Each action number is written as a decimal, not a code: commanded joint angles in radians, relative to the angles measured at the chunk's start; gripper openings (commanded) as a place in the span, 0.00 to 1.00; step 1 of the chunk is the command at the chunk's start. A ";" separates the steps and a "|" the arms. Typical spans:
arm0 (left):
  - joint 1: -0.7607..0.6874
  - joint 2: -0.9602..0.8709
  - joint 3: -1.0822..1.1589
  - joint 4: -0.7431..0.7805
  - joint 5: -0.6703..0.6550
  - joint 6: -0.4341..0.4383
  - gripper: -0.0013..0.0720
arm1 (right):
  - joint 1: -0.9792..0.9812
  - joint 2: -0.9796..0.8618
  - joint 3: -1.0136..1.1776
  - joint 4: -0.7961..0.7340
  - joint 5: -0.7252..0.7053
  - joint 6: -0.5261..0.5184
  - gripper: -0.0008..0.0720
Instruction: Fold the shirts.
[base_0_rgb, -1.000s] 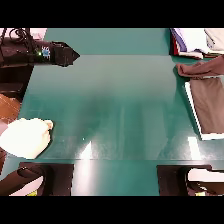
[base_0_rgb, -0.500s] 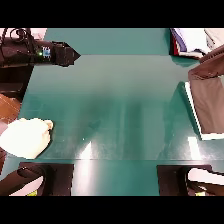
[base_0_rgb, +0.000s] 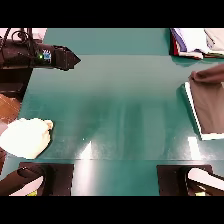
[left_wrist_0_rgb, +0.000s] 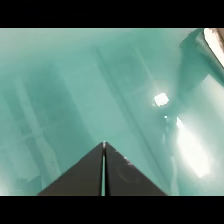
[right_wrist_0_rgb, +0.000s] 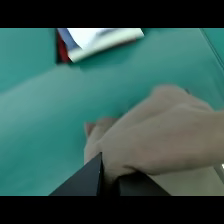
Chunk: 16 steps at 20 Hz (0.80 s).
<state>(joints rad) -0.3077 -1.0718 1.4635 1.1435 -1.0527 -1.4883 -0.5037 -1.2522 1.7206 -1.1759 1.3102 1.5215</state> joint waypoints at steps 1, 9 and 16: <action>0.000 0.000 0.000 0.000 -0.018 0.005 0.05 | -0.050 0.107 -0.211 -0.139 0.067 0.004 0.04; 0.000 0.000 0.000 0.000 -0.019 0.005 0.05 | -0.220 0.304 -0.639 -0.133 0.044 0.003 0.96; 0.000 0.000 0.000 0.018 -0.012 0.004 0.05 | 0.013 0.423 -0.640 0.148 -0.060 -0.056 0.94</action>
<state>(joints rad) -0.3077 -1.0718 1.4635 1.1473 -1.0695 -1.4841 -0.5953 -0.8677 1.0920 -1.1271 1.3010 1.4796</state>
